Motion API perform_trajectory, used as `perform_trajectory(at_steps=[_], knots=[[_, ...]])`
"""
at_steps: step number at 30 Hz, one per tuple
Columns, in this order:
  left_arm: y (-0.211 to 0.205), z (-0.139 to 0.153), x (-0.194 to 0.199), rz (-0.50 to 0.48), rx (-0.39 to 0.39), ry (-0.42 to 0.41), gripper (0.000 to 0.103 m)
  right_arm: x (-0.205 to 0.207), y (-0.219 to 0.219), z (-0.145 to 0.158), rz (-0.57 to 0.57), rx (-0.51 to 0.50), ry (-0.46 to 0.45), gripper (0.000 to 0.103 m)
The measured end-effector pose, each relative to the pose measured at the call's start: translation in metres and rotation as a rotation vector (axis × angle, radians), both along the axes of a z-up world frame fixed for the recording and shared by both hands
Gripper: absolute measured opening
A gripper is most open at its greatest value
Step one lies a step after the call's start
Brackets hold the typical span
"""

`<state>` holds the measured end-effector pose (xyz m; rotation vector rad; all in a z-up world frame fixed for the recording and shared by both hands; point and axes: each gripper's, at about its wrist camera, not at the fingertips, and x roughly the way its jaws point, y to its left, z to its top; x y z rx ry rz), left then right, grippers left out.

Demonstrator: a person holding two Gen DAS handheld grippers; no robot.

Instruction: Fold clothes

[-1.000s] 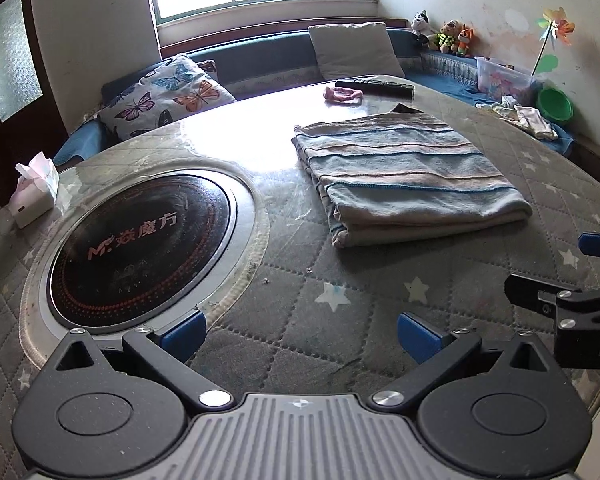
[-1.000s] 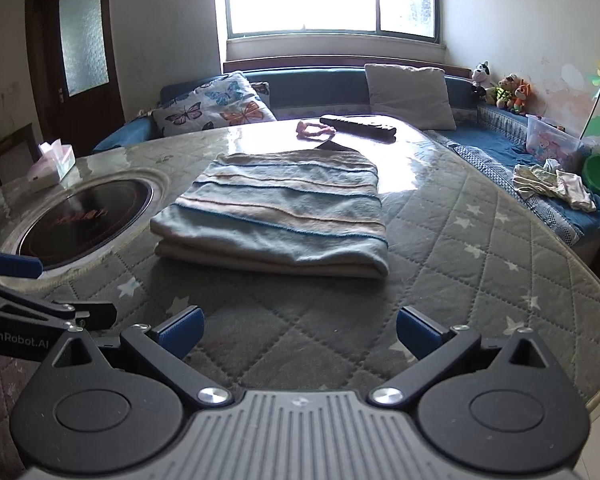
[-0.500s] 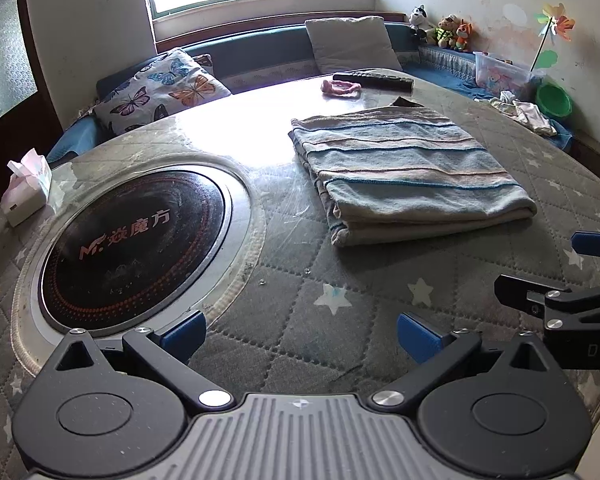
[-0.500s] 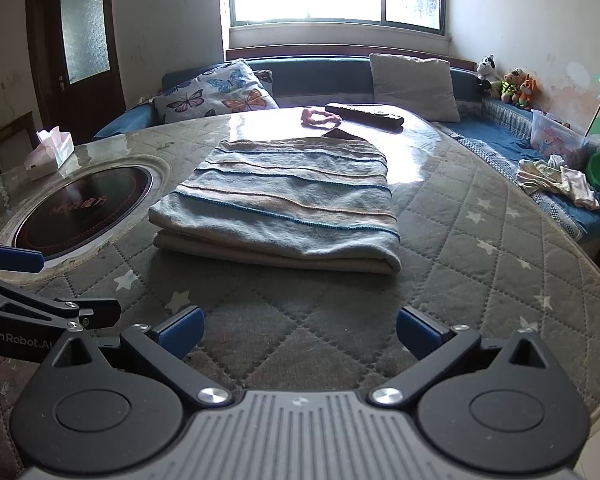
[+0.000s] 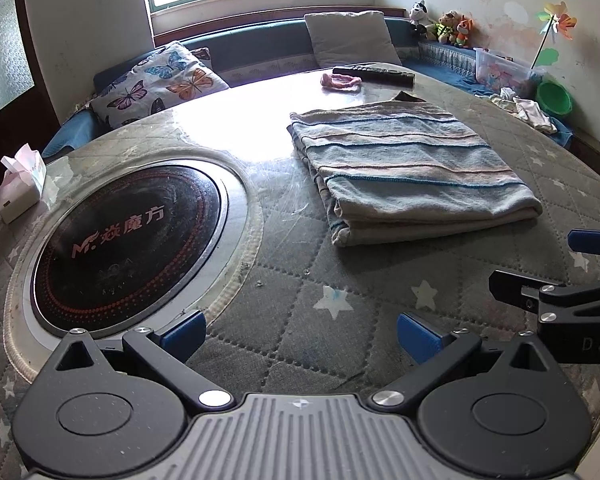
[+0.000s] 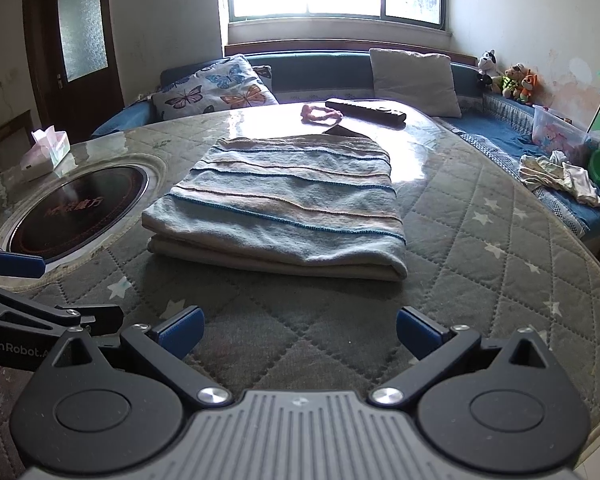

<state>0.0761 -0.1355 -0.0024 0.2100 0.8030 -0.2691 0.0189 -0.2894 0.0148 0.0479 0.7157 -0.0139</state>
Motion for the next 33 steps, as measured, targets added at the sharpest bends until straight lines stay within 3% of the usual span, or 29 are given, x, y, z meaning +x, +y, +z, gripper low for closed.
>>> perform_trajectory(at_steps=[33], knots=[[-0.0051, -0.0038, 0.0036, 0.001, 0.021, 0.023, 0.103, 0.005, -0.0033, -0.0013, -0.005, 0.008, 0.026, 0.103]])
